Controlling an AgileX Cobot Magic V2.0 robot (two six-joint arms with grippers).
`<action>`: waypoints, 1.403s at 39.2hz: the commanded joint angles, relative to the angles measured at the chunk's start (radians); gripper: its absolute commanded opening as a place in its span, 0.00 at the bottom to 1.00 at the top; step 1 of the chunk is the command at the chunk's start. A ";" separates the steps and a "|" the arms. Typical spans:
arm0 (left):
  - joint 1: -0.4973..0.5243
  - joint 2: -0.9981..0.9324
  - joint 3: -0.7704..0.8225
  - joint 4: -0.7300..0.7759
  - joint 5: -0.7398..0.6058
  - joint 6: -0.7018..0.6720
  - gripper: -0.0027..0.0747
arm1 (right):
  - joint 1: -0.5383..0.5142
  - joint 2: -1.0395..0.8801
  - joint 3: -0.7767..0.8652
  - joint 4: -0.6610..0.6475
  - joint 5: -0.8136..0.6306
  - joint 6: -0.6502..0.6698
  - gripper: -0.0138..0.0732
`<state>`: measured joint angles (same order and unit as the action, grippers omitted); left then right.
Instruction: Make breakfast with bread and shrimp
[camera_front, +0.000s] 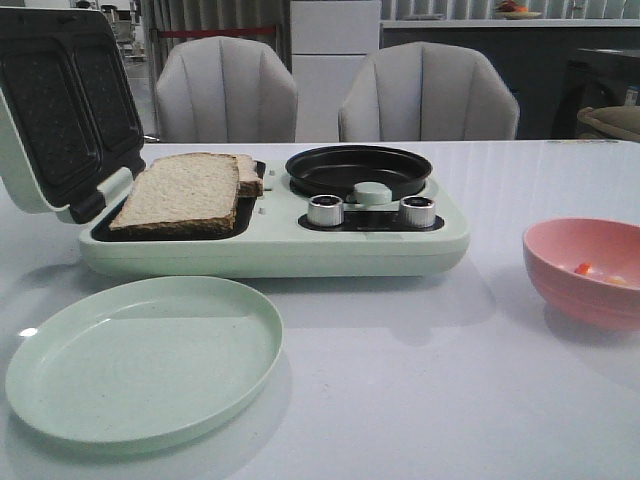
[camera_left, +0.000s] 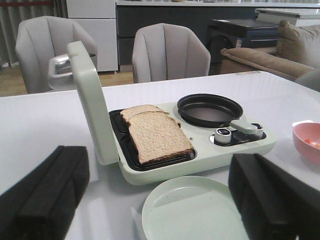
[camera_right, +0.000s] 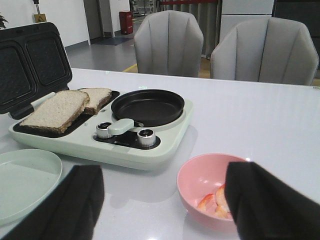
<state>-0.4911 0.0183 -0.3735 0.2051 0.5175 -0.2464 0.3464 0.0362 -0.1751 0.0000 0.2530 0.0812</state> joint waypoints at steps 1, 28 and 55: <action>0.003 0.015 -0.024 -0.019 -0.058 -0.009 0.84 | -0.005 0.009 -0.026 0.000 -0.096 -0.006 0.85; 0.003 0.590 -0.356 0.195 -0.152 -0.219 0.74 | -0.005 0.009 -0.026 0.000 -0.095 -0.006 0.85; 0.458 1.164 -0.790 -0.053 -0.265 -0.365 0.72 | -0.005 0.009 -0.026 0.000 -0.095 -0.006 0.85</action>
<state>-0.0707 1.1699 -1.0984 0.2025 0.3236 -0.6063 0.3464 0.0362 -0.1751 0.0053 0.2504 0.0812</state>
